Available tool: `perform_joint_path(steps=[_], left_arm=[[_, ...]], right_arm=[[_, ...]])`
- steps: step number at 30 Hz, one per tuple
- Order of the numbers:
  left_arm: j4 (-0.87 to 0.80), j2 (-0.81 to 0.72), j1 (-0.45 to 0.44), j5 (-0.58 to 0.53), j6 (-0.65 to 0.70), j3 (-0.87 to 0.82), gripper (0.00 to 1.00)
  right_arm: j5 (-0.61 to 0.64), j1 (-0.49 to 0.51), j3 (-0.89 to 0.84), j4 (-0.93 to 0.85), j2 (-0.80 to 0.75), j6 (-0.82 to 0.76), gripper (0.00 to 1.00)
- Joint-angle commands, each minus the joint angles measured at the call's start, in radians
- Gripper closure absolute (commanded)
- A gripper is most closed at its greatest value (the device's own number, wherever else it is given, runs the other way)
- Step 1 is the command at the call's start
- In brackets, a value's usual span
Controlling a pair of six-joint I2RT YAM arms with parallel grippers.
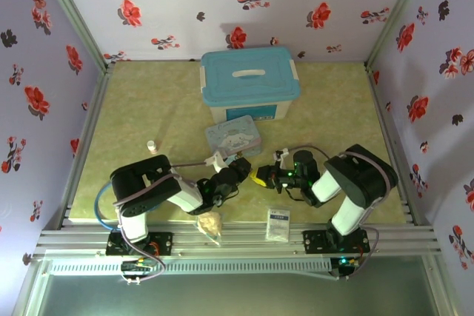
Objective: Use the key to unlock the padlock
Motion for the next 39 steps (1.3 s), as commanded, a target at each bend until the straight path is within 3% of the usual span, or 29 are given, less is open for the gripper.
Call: perform_joint_path(steps=[1,7,10,15,19,23,26,28,35,39], left_arm=[[0.073,0.008,-0.026,0.053,-0.013,0.029,1.0],[0.06,0.018,-0.046,0.063,-0.022,0.035,1.0],[0.069,0.039,-0.056,0.072,-0.038,0.046,1.0],[0.098,0.065,-0.063,0.094,-0.058,0.065,1.0],[0.12,0.064,-0.063,0.097,-0.061,0.064,1.0],[0.123,0.061,-0.063,0.098,-0.065,0.059,1.0],[0.129,0.066,-0.065,0.097,-0.067,0.06,1.0],[0.143,0.076,-0.065,0.097,-0.068,0.063,1.0],[0.166,0.091,-0.071,0.106,-0.067,0.077,1.0],[0.162,0.086,-0.072,0.108,-0.068,0.068,1.0]], right_arm=[[0.064,-0.01,0.03,0.185,0.057,0.046,1.0],[0.09,-0.006,0.063,0.17,-0.018,0.022,1.0],[0.116,-0.008,0.095,0.025,-0.069,0.021,1.0],[0.18,-0.004,0.09,0.134,-0.038,0.108,1.0],[0.284,0.023,0.084,-0.149,-0.136,-0.09,1.0],[0.345,0.044,0.085,-0.26,-0.247,-0.186,1.0],[0.453,0.086,0.112,-0.489,-0.372,-0.334,1.0],[0.459,0.096,0.14,-0.57,-0.415,-0.372,1.0],[0.305,0.052,0.129,-0.225,-0.341,-0.073,1.0],[0.299,0.043,0.143,-0.286,-0.367,-0.026,1.0]])
